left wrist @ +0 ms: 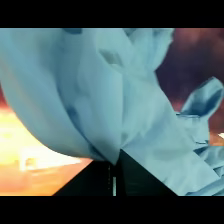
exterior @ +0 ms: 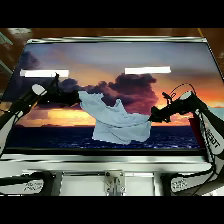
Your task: Fold the shirts.
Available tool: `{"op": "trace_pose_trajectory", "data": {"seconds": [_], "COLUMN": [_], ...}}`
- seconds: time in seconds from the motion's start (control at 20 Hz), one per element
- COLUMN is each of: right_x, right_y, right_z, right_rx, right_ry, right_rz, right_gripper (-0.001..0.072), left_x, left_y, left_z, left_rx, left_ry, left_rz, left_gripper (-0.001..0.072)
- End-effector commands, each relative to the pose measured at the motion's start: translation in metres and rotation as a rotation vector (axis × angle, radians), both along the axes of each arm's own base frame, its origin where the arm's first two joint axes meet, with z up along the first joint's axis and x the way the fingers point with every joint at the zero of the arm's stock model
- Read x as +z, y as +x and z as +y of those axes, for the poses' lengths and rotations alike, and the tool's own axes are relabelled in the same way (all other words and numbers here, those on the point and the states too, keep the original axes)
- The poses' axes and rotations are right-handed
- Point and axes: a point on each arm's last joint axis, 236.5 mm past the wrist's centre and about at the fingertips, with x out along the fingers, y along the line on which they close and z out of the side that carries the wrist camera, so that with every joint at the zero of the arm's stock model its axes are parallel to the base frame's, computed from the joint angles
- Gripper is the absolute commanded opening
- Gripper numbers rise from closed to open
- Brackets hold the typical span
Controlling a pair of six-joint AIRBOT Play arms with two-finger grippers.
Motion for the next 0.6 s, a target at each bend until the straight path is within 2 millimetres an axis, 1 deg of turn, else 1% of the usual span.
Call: {"op": "trace_pose_trajectory", "data": {"seconds": [0.0, 0.05, 0.1, 0.15, 0.2, 0.25, 0.3, 0.35, 0.4, 0.45, 0.5, 0.55], "right_x": [0.054, 0.091, 0.140, 0.196, 0.253, 0.318, 0.377, 0.436, 0.485, 0.530, 0.561, 0.584], "right_y": [0.030, 0.044, 0.057, 0.066, 0.070, 0.068, 0.058, 0.038, 0.016, -0.011, -0.038, -0.066], "right_z": [0.001, 0.000, -0.001, -0.001, -0.003, -0.006, -0.011, -0.013, -0.014, -0.015, -0.015, -0.015], "right_rx": [0.048, 0.081, 0.097, 0.098, 0.089, 0.067, 0.040, 0.002, -0.042, -0.090, -0.119, -0.143], "right_ry": [-0.024, -0.038, -0.057, -0.083, -0.115, -0.158, -0.209, -0.247, -0.267, -0.281, -0.294, -0.313], "right_rz": [-0.197, -0.324, -0.468, -0.621, -0.773, -0.951, -1.113, -1.279, -1.422, -1.555, -1.653, -1.735], "right_gripper": [0.0059, 0.0059, 0.0060, 0.0060, 0.0059, 0.0059, 0.0059, 0.0059, 0.0059, 0.0059, 0.0059, 0.0059], "left_x": [0.104, 0.146, 0.194, 0.241, 0.293, 0.341, 0.390, 0.433, 0.467, 0.492, 0.510, 0.520], "left_y": [0.015, 0.014, 0.009, 0.000, -0.016, -0.035, -0.061, -0.091, -0.120, -0.148, -0.177, -0.202], "left_z": [0.004, 0.003, 0.000, -0.002, -0.005, -0.006, -0.005, -0.003, 0.002, 0.007, 0.011, 0.014], "left_rx": [-0.054, -0.063, -0.070, -0.075, -0.083, -0.086, -0.085, -0.082, -0.074, -0.071, -0.070, -0.065], "left_ry": [0.074, 0.074, 0.064, 0.053, 0.042, 0.027, 0.012, -0.003, -0.017, -0.024, -0.033, -0.054], "left_rz": [-0.269, -0.356, -0.453, -0.550, -0.662, -0.768, -0.880, -0.983, -1.067, -1.137, -1.190, -1.210], "left_gripper": [0.0039, 0.0039, 0.0039, 0.0039, 0.0039, 0.0039, 0.0039, 0.0039, 0.0040, 0.0039, 0.0039, 0.0040]}}
